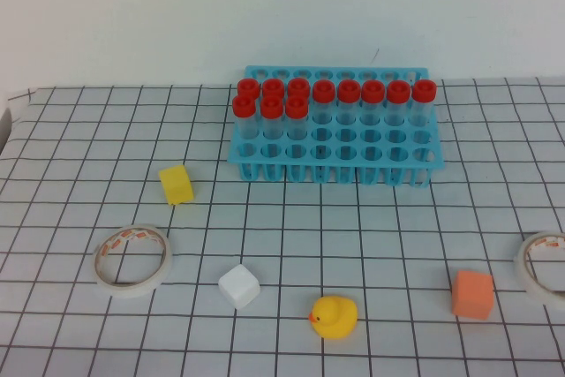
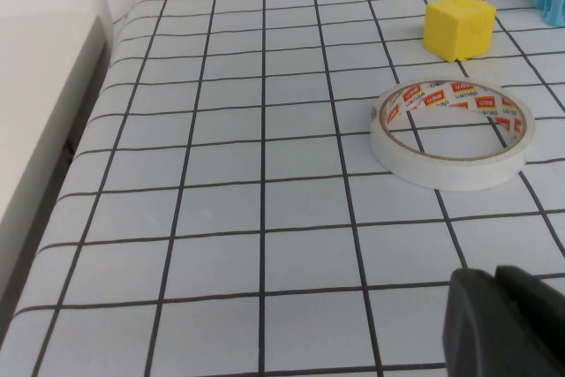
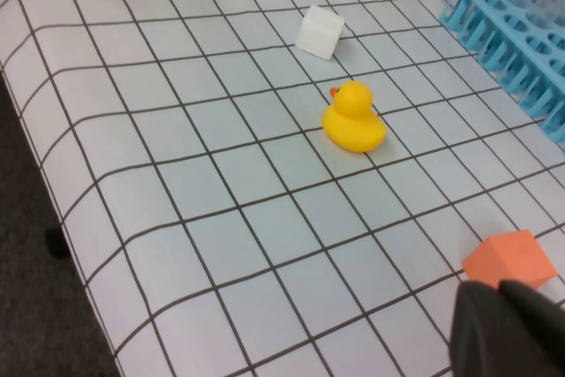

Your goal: Place the test tubes

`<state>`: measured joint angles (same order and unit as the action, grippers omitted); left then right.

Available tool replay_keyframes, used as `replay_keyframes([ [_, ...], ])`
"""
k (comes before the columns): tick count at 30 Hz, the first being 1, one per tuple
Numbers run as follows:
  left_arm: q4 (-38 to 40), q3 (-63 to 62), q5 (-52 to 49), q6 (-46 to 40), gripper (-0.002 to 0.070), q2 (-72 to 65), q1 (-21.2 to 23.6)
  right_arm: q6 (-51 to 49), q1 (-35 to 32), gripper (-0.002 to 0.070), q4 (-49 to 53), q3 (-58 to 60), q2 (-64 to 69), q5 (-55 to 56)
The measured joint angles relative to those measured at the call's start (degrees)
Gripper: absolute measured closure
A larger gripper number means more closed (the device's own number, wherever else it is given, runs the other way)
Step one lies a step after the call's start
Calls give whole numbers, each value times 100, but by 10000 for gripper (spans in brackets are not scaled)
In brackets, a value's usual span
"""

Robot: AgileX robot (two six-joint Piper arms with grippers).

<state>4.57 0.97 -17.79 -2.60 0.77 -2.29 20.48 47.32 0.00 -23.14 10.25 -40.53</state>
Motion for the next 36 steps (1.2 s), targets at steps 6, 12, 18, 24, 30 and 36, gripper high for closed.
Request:
replay_keyframes([
  [6, 0, 0, -9, 0, 675, 0, 0, 0, 0, 678, 0, 0, 0, 0],
  [12, 4, 0, -9, -9, 675, 0, 0, 0, -276, 678, -63, 0, -21, 0],
  [18, 4, 0, -9, -13, 675, 0, 0, 0, -1678, 678, -63, 145, -44, 245],
  [24, 4, 0, -9, -30, 675, 0, 0, 11, -3975, 678, -53, 1512, -146, 1990],
  [30, 4, 0, -9, -30, 676, 0, 0, -89, -4735, 678, -63, 2399, -778, 2240],
  [36, 4, 0, -9, -30, 676, 0, 0, -165, -4994, 678, -72, 2445, -1093, 2295],
])
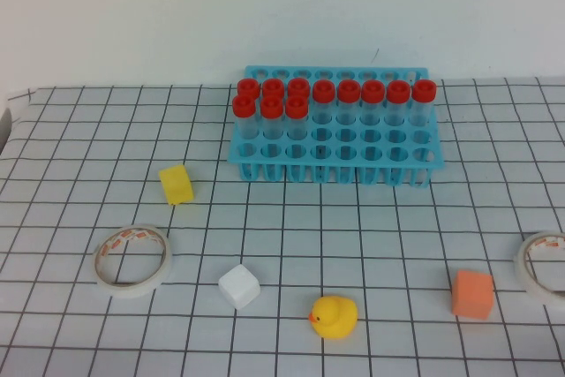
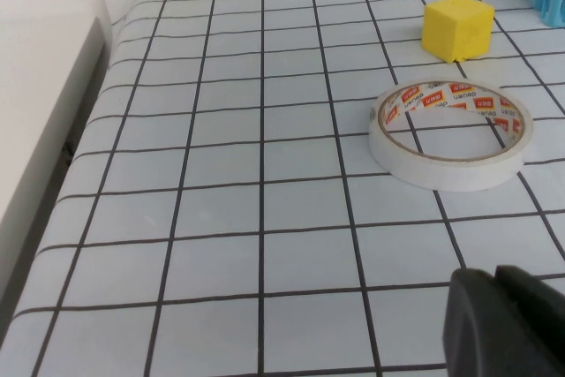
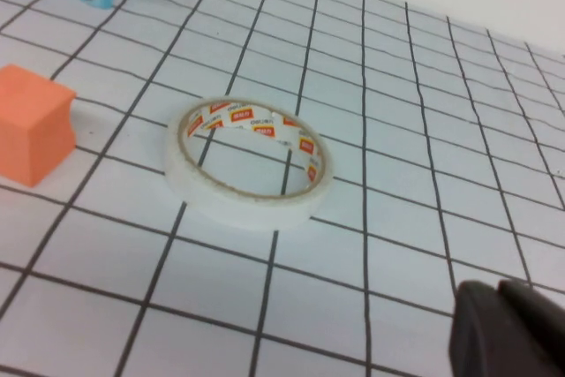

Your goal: Place the test tubes

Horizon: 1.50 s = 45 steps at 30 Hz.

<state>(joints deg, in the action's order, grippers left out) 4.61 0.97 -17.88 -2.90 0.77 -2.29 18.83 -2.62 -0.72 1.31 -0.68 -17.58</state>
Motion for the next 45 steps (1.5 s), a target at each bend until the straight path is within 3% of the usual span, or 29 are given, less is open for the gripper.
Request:
replay_keyframes([
  [18, 9, 0, 0, 24, 676, 0, 0, -1043, -11, 678, -161, -19, 0, -199],
  [45, 9, 0, 0, 24, 676, 0, 0, -1055, -31, 678, -107, -19, 0, -207],
])
